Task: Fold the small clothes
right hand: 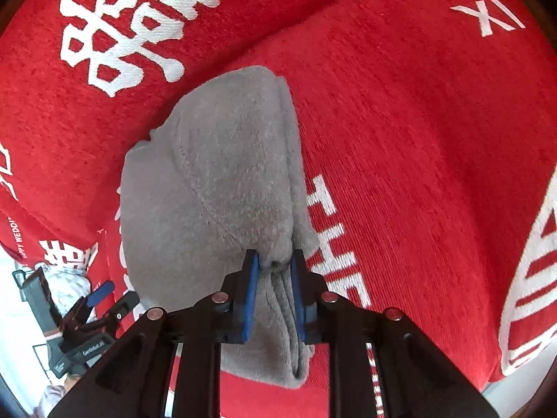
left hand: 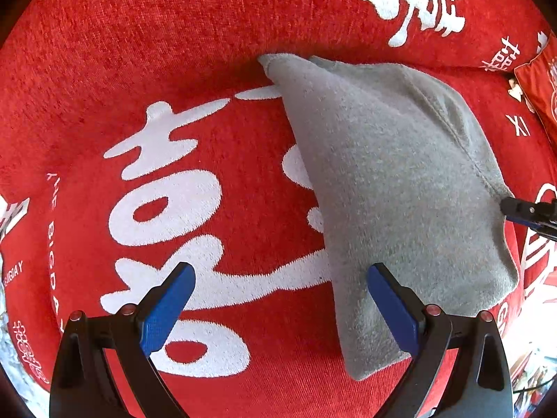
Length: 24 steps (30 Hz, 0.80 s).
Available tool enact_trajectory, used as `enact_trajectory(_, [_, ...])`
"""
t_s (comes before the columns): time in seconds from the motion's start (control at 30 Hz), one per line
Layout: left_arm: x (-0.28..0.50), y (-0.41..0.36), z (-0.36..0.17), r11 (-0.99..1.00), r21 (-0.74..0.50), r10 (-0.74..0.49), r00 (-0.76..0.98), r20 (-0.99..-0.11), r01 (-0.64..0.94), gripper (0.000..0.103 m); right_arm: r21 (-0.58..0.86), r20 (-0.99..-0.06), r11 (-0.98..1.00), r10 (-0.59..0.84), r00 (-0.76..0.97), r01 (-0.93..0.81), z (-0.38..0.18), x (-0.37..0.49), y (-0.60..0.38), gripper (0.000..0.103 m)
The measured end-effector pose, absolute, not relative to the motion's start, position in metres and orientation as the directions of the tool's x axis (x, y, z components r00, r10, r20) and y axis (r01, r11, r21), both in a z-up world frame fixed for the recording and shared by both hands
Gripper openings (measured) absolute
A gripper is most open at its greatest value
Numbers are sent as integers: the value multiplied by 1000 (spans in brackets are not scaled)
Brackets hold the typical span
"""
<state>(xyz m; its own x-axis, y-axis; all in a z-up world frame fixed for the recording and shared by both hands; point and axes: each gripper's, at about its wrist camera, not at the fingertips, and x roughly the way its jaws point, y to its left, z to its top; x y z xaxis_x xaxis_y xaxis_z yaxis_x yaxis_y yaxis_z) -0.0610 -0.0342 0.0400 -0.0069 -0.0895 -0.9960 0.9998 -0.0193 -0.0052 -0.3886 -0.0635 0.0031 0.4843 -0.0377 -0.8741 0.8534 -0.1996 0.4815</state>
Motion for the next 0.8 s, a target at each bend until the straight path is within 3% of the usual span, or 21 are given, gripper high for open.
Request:
enact_trajectory(0.37, [-61,-35,37,-31,-10,-84,-13,-996,999,100,437,-896,-224,-24,444,871,12,-410,-54,21])
enact_trajectory(0.43, [-61,-35,38,-31,-11,-81,-13,-997,999,100,437,-896,-229,-23,444,870,11,-411,-52,29])
enact_trajectory(0.5, [-59,-37,39,-24,-23,-77,-25,-997,999,100,434,-897,-230,-25,441,871,10,-411,-53,52])
enact_trajectory(0.63, [-45,-45,43,47,-135,-87,-131,-988,990,100,481,-874,-246,-66,481,842,13,-418,-55,59])
enact_trajectory(0.7, [-36,-52,41,86,-177,-84,-170,-982,980,100,516,-855,-259,-84,513,817,12,-424,-59,68])
enact_trajectory(0.8, [-33,-62,35,110,-206,-74,-199,-977,972,100,548,-833,-269,-91,545,792,8,-430,-69,69])
